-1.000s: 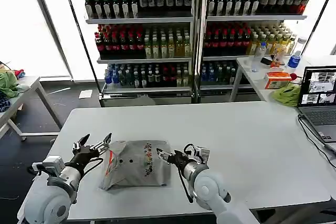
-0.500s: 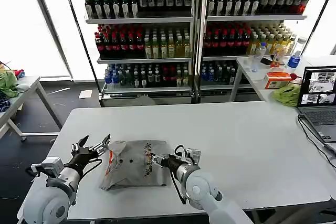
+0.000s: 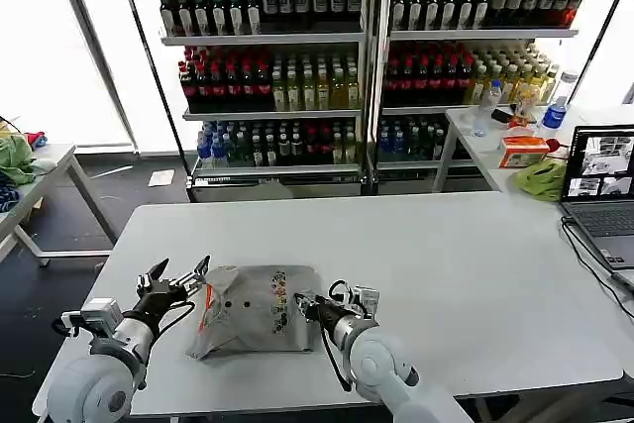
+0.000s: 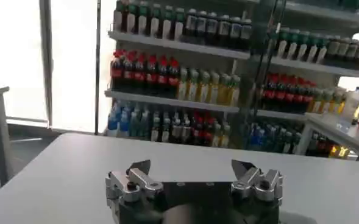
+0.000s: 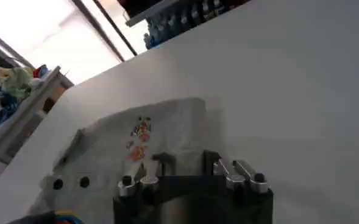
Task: Fold and organize the clothes.
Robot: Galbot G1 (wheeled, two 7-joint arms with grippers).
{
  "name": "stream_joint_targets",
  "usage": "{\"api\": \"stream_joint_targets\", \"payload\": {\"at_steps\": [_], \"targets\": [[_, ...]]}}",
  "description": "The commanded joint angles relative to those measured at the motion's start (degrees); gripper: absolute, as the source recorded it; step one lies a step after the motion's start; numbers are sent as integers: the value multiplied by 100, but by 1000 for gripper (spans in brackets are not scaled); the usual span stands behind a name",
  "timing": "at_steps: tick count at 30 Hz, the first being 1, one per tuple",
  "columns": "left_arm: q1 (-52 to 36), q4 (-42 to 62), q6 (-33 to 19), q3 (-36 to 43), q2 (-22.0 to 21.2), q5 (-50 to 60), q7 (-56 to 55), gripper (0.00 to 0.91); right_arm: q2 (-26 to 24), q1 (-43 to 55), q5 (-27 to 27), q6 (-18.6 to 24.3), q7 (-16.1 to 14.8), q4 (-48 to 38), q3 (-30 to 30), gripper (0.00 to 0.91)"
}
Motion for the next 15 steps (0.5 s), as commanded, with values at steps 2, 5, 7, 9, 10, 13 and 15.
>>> {"api": "stream_joint_targets", "payload": {"at_steps": [2,5,7,9,10,13,15], "targets": [[10,2,7,-10,-12,1,-9,907,-52,-10,-88,-4,-2,23,36,0],[15,4,8,-11,-23,2,-16,907,-93,-17,-114,14,-69,20,96,0],[16,-4,13,-12,-28,7,-31,907,-127,-22,-105,13,-60,46,151,0],[12,-17,16,-25,-40,6,-41,907,-205,-20,-102,6,-64,92,272,0],[7,-31,16,-29,-48,1,-46,907,-253,-20,-83,-3,-78,115,364,0],[-11,-55,21,-32,-69,-4,-44,907,-473,-25,-131,-13,-212,170,604,0],[-49,-47,26,-35,-100,-4,-40,907,-635,-40,-233,-18,-337,176,762,0]]}}
